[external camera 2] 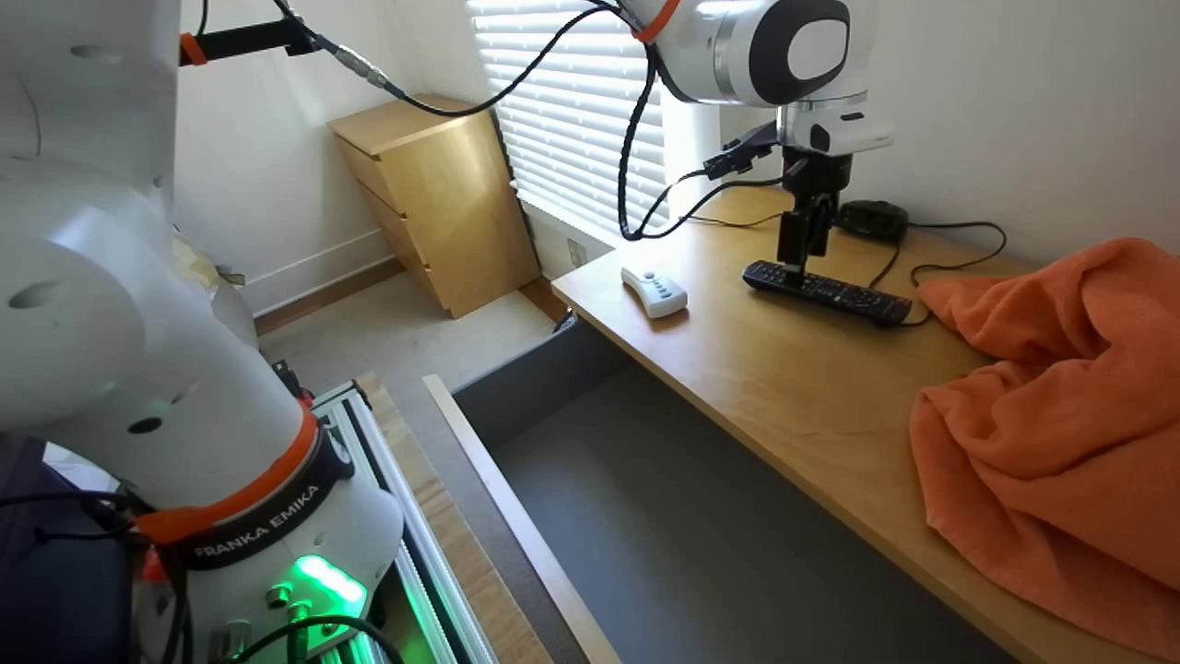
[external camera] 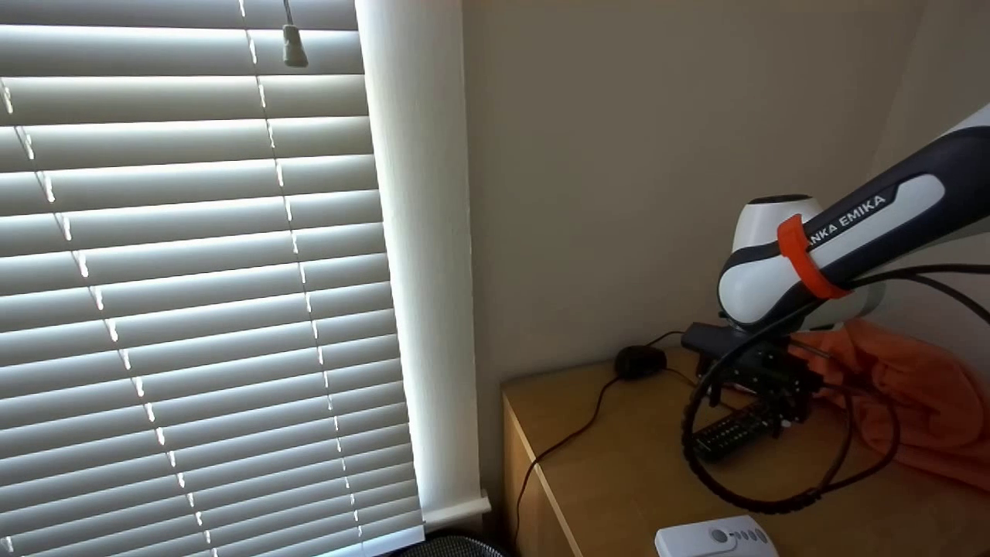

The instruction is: Turn the remote to the right

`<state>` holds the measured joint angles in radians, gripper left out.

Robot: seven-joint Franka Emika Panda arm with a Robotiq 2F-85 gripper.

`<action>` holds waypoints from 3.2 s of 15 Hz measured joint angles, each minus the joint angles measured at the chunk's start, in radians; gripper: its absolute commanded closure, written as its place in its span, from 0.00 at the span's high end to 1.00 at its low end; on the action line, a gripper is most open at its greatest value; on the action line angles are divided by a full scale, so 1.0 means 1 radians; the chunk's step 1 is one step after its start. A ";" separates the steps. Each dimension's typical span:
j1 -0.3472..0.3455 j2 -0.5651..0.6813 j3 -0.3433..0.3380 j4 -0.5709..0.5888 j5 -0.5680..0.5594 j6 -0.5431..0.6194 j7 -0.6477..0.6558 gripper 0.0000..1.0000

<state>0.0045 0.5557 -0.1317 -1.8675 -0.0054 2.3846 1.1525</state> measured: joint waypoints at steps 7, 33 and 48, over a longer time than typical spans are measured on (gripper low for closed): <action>0.001 0.044 -0.017 0.046 0.026 0.027 0.007 1.00; 0.072 0.099 -0.102 0.149 0.020 -0.089 0.430 0.31; 0.063 0.094 -0.073 0.159 0.113 -0.147 0.929 0.31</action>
<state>0.0676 0.6493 -0.2051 -1.7086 0.1075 2.2374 2.0814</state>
